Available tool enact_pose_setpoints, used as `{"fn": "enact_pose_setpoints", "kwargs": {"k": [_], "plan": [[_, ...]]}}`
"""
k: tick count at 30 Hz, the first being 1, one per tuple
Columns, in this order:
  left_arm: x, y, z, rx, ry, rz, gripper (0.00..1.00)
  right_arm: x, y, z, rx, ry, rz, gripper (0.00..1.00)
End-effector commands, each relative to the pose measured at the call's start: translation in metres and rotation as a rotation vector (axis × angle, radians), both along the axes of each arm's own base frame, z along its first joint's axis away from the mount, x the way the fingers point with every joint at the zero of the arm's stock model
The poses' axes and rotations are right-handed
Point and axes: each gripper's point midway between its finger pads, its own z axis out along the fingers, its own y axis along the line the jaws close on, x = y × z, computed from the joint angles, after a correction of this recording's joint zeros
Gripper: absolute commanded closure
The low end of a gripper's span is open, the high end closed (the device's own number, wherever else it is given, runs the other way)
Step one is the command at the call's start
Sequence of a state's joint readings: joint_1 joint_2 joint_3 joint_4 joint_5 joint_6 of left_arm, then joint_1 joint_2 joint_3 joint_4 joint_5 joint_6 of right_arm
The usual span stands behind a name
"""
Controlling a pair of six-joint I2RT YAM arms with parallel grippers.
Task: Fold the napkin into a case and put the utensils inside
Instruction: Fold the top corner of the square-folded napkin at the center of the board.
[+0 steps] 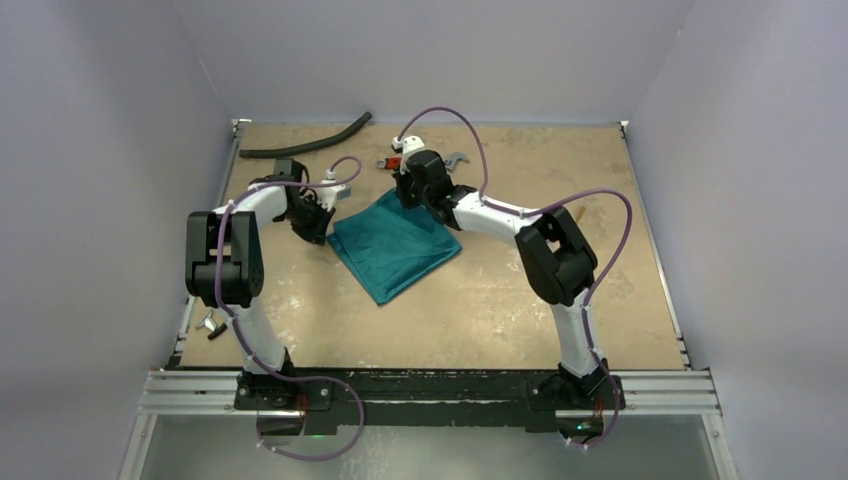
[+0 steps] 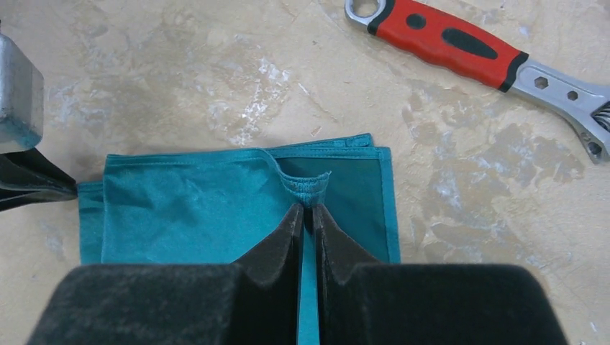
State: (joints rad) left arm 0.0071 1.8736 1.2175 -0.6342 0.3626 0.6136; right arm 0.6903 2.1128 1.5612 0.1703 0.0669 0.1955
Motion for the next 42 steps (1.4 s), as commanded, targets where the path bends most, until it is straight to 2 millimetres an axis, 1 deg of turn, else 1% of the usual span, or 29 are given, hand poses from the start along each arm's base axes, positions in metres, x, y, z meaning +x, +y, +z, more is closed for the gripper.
{"fn": "enact_pose_setpoints", "kwargs": {"k": [1, 5, 8, 15, 19, 24, 31, 33, 36, 39, 42], "plan": [[0.002, 0.001, 0.013, 0.007, -0.013, -0.006, 0.94, -0.005, -0.002, 0.013, -0.013, -0.064, 0.002, 0.89], [0.004, 0.001, 0.018, 0.008, -0.021, -0.006, 0.93, -0.023, -0.002, 0.004, -0.026, -0.052, 0.017, 0.90], [0.005, 0.002, 0.021, 0.009, -0.027, -0.006, 0.93, -0.042, 0.001, -0.001, -0.033, -0.044, 0.041, 0.90], [0.008, 0.003, 0.024, 0.013, -0.033, 0.002, 0.93, -0.083, 0.009, -0.007, -0.039, -0.021, 0.097, 0.91], [0.007, 0.003, 0.025, 0.015, -0.032, 0.003, 0.93, -0.101, 0.010, -0.012, -0.038, -0.003, 0.108, 0.91], [0.007, 0.003, 0.027, 0.013, -0.035, 0.003, 0.93, -0.112, 0.007, -0.026, -0.059, 0.026, 0.111, 0.91], [0.007, 0.003, 0.028, 0.016, -0.035, 0.003, 0.93, -0.123, 0.009, -0.036, -0.076, 0.050, 0.138, 0.91], [0.007, 0.003, 0.029, 0.016, -0.035, 0.002, 0.93, -0.125, 0.009, -0.036, -0.075, 0.052, 0.144, 0.91], [0.008, 0.003, 0.029, 0.018, -0.039, 0.000, 0.93, -0.129, 0.014, -0.030, -0.062, 0.053, 0.167, 0.91], [0.009, 0.004, 0.030, 0.021, -0.041, -0.001, 0.93, -0.139, 0.021, -0.024, -0.047, 0.059, 0.210, 0.91], [0.010, 0.003, 0.030, 0.018, -0.042, -0.001, 0.93, -0.152, 0.028, -0.027, -0.047, 0.080, 0.244, 0.92]]}}
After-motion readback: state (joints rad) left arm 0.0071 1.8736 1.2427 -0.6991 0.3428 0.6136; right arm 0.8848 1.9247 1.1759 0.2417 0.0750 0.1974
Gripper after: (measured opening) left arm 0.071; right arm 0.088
